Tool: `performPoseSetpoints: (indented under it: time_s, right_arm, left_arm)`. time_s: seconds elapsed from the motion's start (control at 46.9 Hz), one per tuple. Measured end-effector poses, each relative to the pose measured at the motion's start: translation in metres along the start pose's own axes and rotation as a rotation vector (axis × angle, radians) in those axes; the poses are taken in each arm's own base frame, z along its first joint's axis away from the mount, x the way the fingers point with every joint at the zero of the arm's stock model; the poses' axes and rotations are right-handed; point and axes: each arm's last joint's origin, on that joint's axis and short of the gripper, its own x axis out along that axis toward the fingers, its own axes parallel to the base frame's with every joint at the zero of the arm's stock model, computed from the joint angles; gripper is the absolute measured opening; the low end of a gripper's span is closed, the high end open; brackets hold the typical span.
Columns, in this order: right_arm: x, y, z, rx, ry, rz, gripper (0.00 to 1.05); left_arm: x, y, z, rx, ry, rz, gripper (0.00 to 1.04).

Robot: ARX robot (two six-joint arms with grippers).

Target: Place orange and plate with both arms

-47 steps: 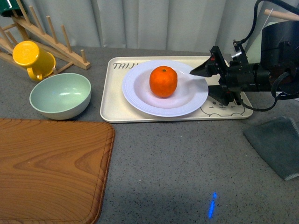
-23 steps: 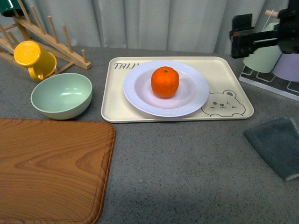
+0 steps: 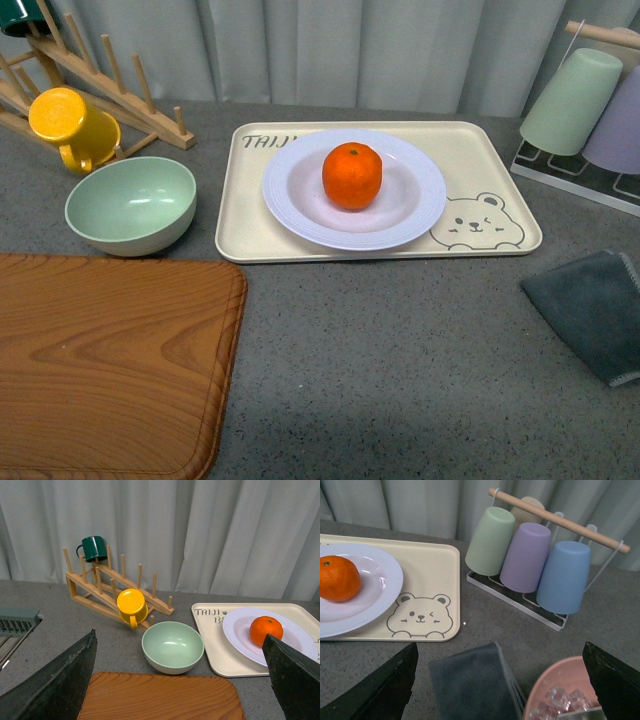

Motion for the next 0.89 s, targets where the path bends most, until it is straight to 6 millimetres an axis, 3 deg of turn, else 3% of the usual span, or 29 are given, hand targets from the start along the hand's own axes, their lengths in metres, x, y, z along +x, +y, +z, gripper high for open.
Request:
performPoseSetpoints:
  time_s: [0.149, 0.298, 0.596, 0.66, 0.788, 0.895]
  right_arm:
    - [-0.033, -0.005, -0.011, 0.079, 0.078, -0.027, 0.96]
    - [-0.053, -0.001, -0.028, 0.047, 0.090, -0.024, 0.96]
    - [-0.056, -0.001, -0.027, 0.029, 0.053, -0.024, 0.95]
    - [-0.054, 0.001, -0.030, 0.073, -0.040, 0.000, 0.88]
    - [-0.061, -0.003, -0.005, 0.122, -0.322, -0.007, 0.68]
    - [-0.068, -0.003, -0.002, 0.140, -0.353, -0.007, 0.51]
  left_arm:
    - [0.000, 0.000, 0.000, 0.000, 0.000, 0.000, 0.98]
    - [0.000, 0.000, 0.000, 0.000, 0.000, -0.001, 0.98]
    - [0.000, 0.000, 0.000, 0.000, 0.000, 0.000, 0.98]
    - [0.000, 0.000, 0.000, 0.000, 0.000, 0.000, 0.98]
    - [0.000, 0.000, 0.000, 0.000, -0.002, -0.001, 0.98]
    - [0.000, 0.000, 0.000, 0.000, 0.000, 0.003, 0.98]
